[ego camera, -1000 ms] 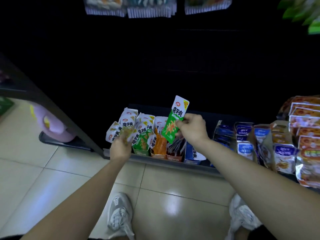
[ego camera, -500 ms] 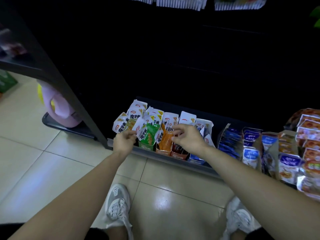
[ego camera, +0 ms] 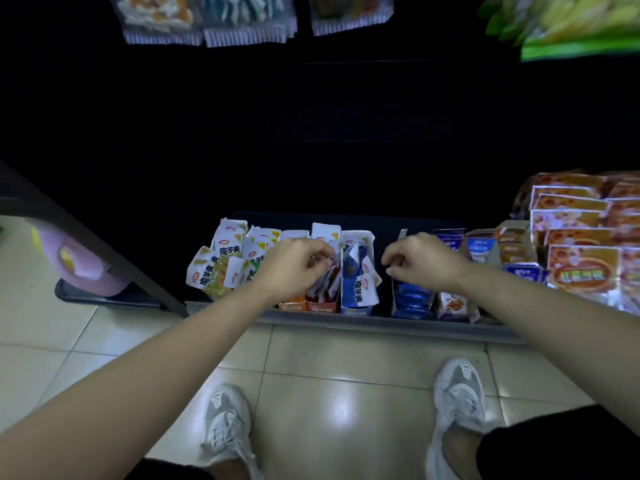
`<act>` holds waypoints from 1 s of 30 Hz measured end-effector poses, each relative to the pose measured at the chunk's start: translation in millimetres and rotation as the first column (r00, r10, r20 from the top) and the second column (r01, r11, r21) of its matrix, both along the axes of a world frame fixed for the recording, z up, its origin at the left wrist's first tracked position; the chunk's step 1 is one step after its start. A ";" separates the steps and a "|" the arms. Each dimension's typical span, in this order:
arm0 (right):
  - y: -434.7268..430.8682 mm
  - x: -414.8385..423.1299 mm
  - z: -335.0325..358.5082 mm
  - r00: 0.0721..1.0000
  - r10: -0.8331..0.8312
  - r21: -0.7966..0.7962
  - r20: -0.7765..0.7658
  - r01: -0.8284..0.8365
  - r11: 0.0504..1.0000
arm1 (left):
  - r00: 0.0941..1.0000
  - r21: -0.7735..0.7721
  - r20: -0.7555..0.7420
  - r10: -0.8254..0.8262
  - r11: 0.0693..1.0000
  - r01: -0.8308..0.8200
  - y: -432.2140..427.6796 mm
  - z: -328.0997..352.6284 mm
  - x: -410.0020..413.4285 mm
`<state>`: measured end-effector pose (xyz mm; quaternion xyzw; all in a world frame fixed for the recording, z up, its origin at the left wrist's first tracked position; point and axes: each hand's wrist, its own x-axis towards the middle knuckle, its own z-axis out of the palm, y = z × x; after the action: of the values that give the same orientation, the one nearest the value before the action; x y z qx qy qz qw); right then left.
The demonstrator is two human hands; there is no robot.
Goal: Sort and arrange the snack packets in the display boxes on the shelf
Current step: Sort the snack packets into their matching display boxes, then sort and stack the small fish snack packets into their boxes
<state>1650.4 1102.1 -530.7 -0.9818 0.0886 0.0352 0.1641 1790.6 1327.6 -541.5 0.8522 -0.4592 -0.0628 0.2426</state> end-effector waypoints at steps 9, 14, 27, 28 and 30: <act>-87.9 -56.3 3.2 0.992 0.026 -0.133 -0.124 -0.043 0.990 | 0.851 0.486 0.222 -0.475 0.811 0.326 -83.3 29.0 -28.0; -115.8 -63.1 -14.4 0.984 -0.038 -0.096 -0.176 0.022 0.995 | 0.811 0.491 0.210 -0.547 0.776 0.396 -124.3 2.2 -25.9; -135.4 -27.4 -140.8 0.949 -0.308 0.130 0.068 0.298 0.946 | 0.894 0.176 0.319 -0.314 0.947 0.269 -215.3 -131.9 14.2; -137.2 -25.0 -148.8 0.937 -0.327 0.140 0.124 0.309 0.941 | 0.907 0.152 0.302 -0.295 0.954 0.260 -220.9 -137.6 17.9; -138.5 -20.7 -162.8 0.912 -0.355 0.138 0.206 0.332 0.933 | 0.937 0.107 0.237 -0.258 0.965 0.239 -229.6 -146.5 24.2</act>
<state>1629.7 963.6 -693.5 -0.9389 0.2387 -0.1026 0.2259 1814.9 1097.9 -688.0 0.7972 -0.5871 -0.0033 0.1403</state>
